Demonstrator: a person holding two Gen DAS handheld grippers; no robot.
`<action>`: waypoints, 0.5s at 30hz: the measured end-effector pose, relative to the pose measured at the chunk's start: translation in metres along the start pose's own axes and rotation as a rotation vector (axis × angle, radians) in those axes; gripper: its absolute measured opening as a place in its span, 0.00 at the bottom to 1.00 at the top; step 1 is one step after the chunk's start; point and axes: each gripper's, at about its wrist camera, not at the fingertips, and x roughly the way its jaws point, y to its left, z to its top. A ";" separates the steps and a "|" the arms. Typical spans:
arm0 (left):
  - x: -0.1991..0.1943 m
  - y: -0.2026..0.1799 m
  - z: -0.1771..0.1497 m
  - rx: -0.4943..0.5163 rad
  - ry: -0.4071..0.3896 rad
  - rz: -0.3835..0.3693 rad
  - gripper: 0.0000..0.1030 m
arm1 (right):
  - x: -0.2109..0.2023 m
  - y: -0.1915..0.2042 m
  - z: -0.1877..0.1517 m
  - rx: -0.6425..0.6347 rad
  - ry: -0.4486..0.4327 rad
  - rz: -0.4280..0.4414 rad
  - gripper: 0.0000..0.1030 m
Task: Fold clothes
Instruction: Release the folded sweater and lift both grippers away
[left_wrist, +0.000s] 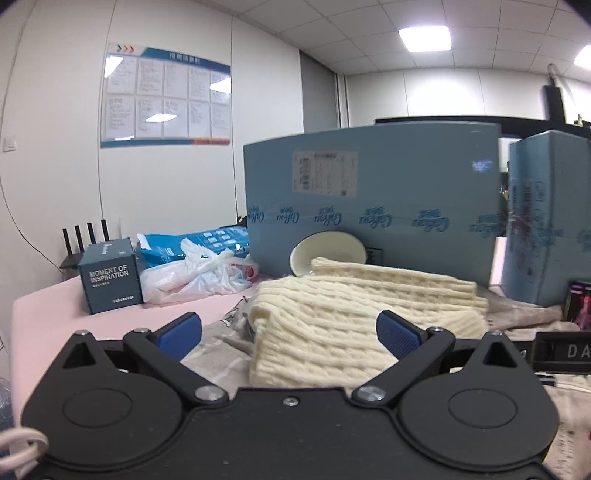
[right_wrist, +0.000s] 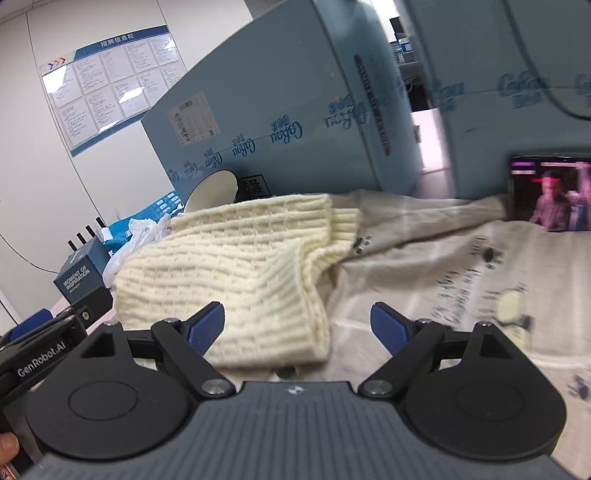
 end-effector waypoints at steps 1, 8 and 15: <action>-0.007 -0.003 -0.002 -0.007 0.007 -0.004 1.00 | -0.008 -0.002 -0.002 0.000 -0.005 -0.009 0.83; -0.043 -0.018 -0.012 -0.013 0.028 0.015 1.00 | -0.048 -0.003 -0.018 -0.115 -0.049 -0.109 0.83; -0.061 -0.025 -0.023 -0.007 0.061 0.013 1.00 | -0.065 0.000 -0.031 -0.176 -0.048 -0.093 0.83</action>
